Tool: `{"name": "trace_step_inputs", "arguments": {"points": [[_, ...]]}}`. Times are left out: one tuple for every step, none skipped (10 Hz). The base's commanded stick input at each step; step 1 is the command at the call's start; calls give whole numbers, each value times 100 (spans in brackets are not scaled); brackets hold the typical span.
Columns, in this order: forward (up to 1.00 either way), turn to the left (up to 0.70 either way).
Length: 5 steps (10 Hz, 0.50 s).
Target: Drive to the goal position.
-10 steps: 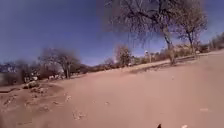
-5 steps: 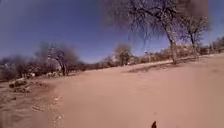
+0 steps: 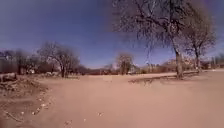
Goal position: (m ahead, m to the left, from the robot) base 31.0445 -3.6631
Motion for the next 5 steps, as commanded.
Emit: {"name": "trace_step_inputs", "arguments": {"points": [[100,0],[100,0],[100,0],[100,0],[100,0]]}}
